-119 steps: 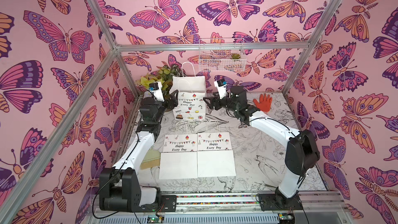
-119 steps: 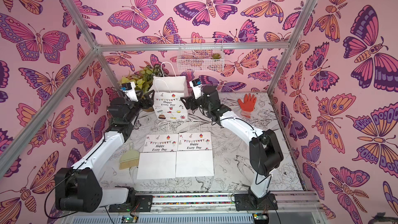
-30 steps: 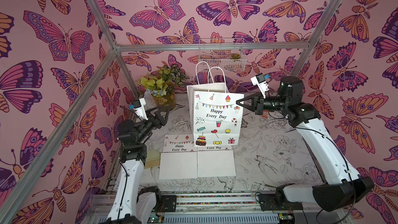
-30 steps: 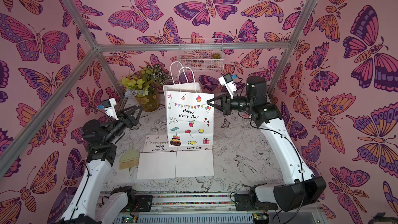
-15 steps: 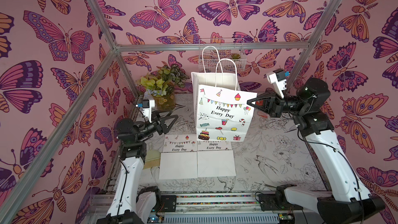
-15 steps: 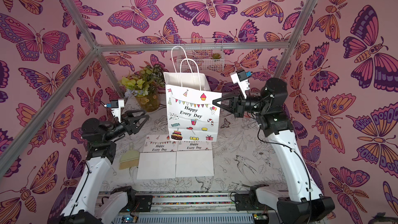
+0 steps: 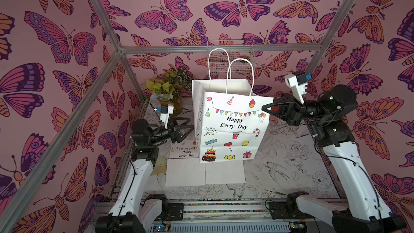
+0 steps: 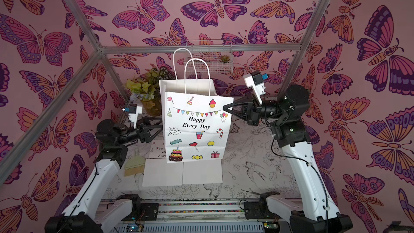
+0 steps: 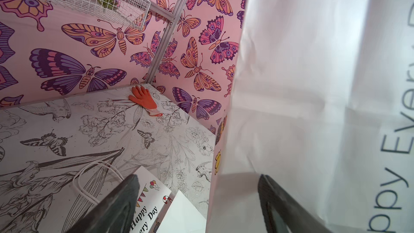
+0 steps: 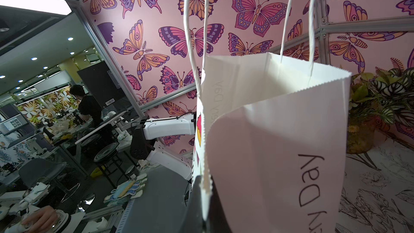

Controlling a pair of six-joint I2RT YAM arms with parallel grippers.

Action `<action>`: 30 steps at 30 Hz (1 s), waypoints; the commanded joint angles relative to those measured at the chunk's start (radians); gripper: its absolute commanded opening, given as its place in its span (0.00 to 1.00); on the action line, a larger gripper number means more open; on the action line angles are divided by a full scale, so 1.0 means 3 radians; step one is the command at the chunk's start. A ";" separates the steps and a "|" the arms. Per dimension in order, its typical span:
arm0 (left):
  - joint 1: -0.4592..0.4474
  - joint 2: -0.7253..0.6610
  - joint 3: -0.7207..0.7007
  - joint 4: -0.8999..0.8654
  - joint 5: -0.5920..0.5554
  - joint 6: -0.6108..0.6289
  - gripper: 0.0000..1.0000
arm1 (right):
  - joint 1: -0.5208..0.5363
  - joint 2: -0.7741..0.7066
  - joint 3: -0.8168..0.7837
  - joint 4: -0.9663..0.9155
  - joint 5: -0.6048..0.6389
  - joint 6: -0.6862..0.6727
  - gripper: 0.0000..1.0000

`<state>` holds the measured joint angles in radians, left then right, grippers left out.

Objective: Put away the paper bag
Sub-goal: Press the paper bag.

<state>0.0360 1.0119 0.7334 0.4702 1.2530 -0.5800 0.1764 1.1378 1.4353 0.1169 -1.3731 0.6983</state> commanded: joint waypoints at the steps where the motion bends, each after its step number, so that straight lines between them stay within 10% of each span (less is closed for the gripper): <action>1: -0.0126 0.0001 0.0091 0.0018 0.0201 0.0110 0.86 | 0.0005 -0.0050 0.0097 0.0364 0.0029 0.0244 0.00; 13: -0.0551 0.0143 0.0245 0.0019 0.0304 0.0160 0.86 | 0.0042 -0.0029 0.0120 0.0372 0.0067 0.0239 0.00; 30: -0.0639 -0.0111 0.0582 0.0007 -0.0658 -0.0206 0.82 | 0.0139 0.0331 0.0321 -0.1001 0.0495 -0.0804 0.00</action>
<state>-0.1516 0.9913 0.8902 0.4637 1.1141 -0.6052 0.2070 1.2228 1.4940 -0.0849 -1.2720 0.5503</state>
